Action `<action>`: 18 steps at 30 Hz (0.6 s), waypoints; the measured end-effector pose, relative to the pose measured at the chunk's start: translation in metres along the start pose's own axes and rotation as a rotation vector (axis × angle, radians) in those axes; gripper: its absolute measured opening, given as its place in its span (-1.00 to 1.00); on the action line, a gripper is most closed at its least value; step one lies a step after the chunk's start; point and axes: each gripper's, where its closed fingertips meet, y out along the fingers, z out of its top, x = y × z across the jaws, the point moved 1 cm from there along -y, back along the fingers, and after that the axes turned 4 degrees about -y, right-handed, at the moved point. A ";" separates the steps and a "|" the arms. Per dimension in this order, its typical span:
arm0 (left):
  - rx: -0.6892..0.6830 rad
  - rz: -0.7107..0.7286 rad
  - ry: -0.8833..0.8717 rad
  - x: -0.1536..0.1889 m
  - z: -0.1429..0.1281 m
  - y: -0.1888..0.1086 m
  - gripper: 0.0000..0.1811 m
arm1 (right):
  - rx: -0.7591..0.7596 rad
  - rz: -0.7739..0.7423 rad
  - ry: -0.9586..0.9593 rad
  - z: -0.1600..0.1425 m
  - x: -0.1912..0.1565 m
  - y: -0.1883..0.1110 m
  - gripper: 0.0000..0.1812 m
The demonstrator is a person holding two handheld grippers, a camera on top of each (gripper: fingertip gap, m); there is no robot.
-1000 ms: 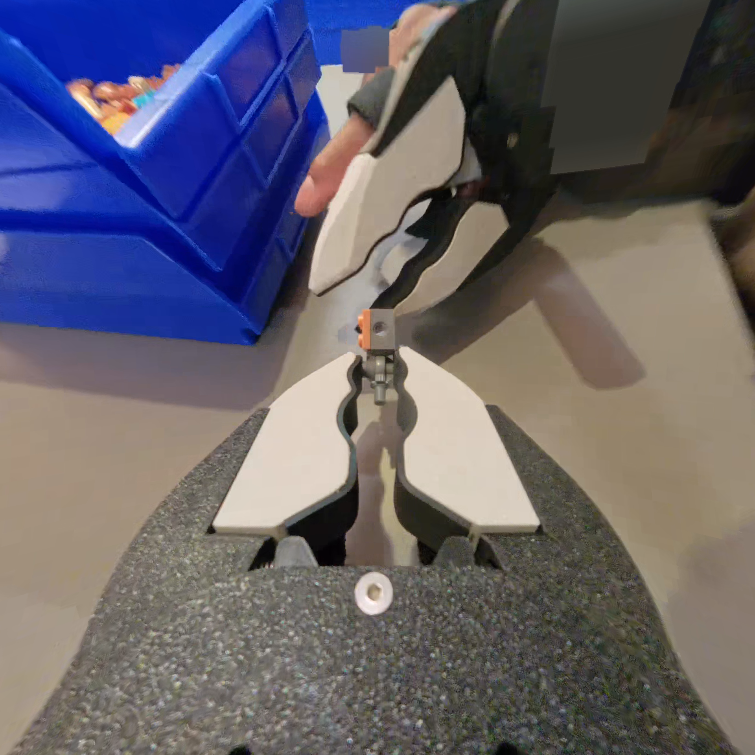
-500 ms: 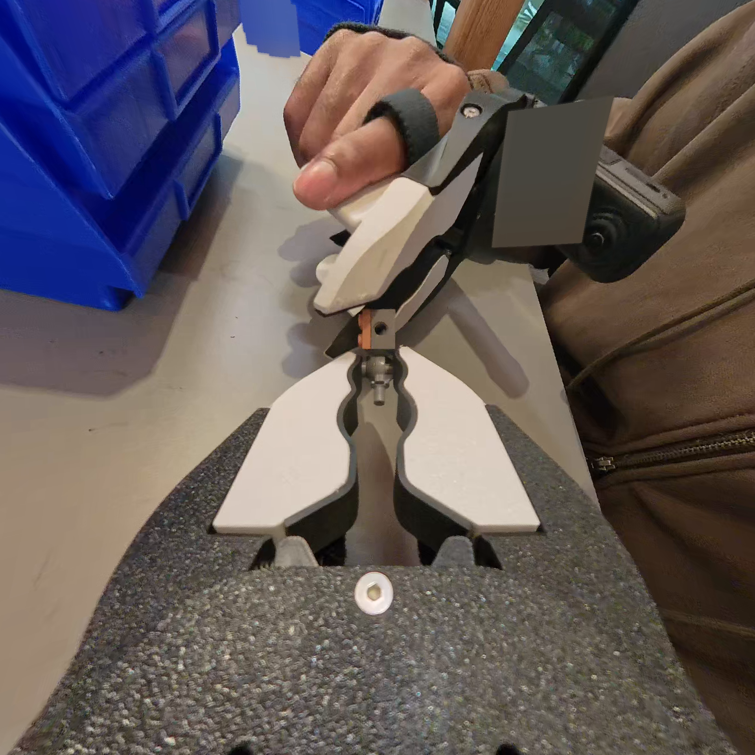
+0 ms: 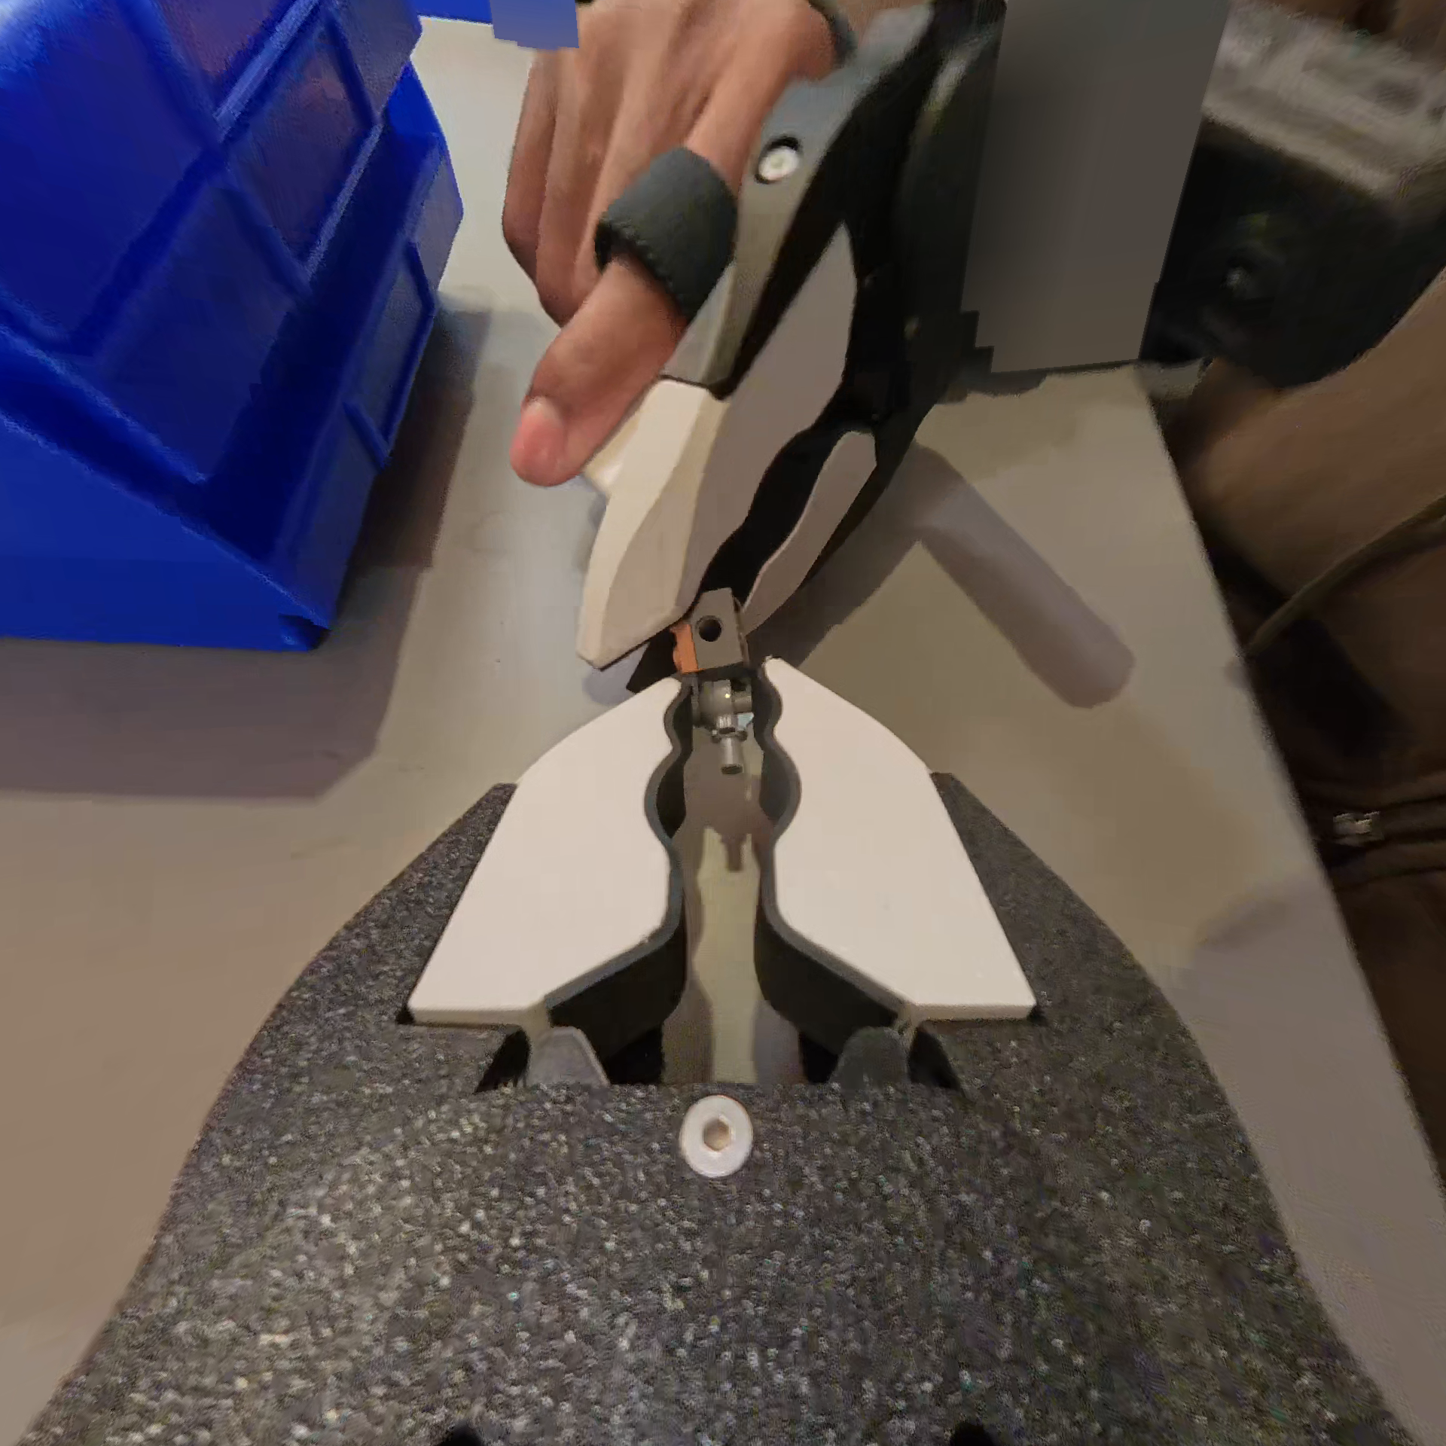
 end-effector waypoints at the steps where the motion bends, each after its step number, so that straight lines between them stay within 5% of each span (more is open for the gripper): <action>1: -0.016 0.027 0.055 0.000 -0.001 0.001 -0.84 | 0.001 0.017 0.017 -0.001 -0.002 0.000 -0.80; 7: -0.094 0.198 0.391 -0.003 -0.004 0.007 -0.85 | 0.011 0.101 0.106 -0.005 -0.010 -0.001 -0.80; 18: -0.123 0.377 0.683 -0.009 -0.002 0.008 -0.85 | 0.011 0.156 0.254 -0.010 -0.011 -0.001 -0.80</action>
